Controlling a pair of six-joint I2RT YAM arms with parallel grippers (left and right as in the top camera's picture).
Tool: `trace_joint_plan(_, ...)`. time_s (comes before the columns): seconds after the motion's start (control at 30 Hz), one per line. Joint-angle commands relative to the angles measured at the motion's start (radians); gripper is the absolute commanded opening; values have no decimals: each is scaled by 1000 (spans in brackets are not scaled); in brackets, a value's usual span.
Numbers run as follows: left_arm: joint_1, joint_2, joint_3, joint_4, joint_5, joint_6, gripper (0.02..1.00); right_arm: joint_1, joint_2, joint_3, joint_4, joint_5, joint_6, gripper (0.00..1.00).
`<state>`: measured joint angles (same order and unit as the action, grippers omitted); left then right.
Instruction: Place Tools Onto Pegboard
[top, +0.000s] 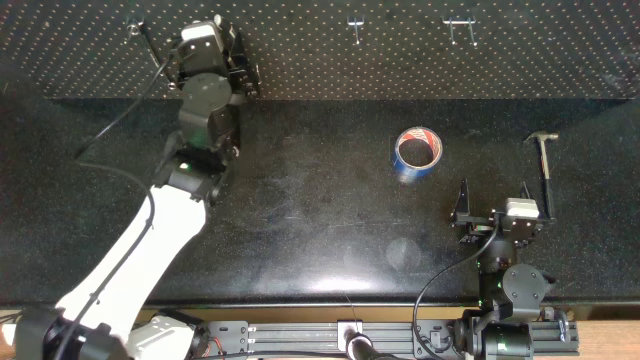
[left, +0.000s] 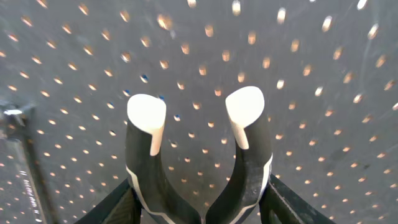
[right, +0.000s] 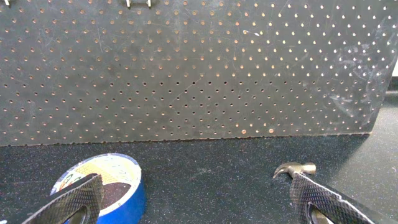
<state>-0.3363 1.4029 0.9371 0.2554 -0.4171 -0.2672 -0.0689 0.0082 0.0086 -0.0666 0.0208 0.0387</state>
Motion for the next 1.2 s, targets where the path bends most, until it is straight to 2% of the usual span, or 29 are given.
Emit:
trace_joint_plan(0.03,2,57,-1,65,51,66,27,7,-7,-5,-3,-3,-14,978)
trace_joint_plan(0.17,2,57,-8,83,59,93,29,7,-7,-5,-3,-3,-14,978)
trace_joint_plan(0.27,2,57,-80,236,59,127,29,7,-7,-5,-3,-3,-14,976)
trace_joint_plan(0.6,2,136,-142,194,47,127,36,7,-7,-5,-3,-3,-14,978)
trace_joint_plan(0.63,2,139,-142,194,47,127,305,7,-7,-5,-3,-3,-14,978)
trace_joint_plan(0.67,2,141,-142,194,47,127,654,7,-7,-5,-3,-3,-14,978)
trace_joint_plan(0.7,2,141,-142,194,47,127,785,7,-7,-5,-3,-3,-14,978)
trace_joint_plan(0.73,2,141,-142,194,47,127,833,7,-7,-5,-3,-3,-14,978)
trace_joint_plan(0.8,2,138,-142,194,47,127,993,7,-7,-5,-3,-3,-14,978)
trace_joint_plan(0.9,2,-26,-142,53,48,127,991,7,-7,-5,-3,-3,-14,978)
trace_joint_plan(0.93,8,-183,-149,-82,49,126,993,7,-7,-5,-3,-3,-14,978)
trace_joint_plan(1.0,31,-523,-309,-158,106,126,996,7,-7,-5,-3,-3,-14,978)
trace_joint_plan(1.03,79,-788,-486,-156,192,126,996,7,-7,-5,-3,-3,-14,978)
trace_joint_plan(1.13,304,-1164,-753,-153,496,127,991,7,-7,-5,-3,-3,-14,978)
trace_joint_plan(1.2,319,-1296,-842,-147,462,126,993,7,-7,-5,-3,-3,-14,978)
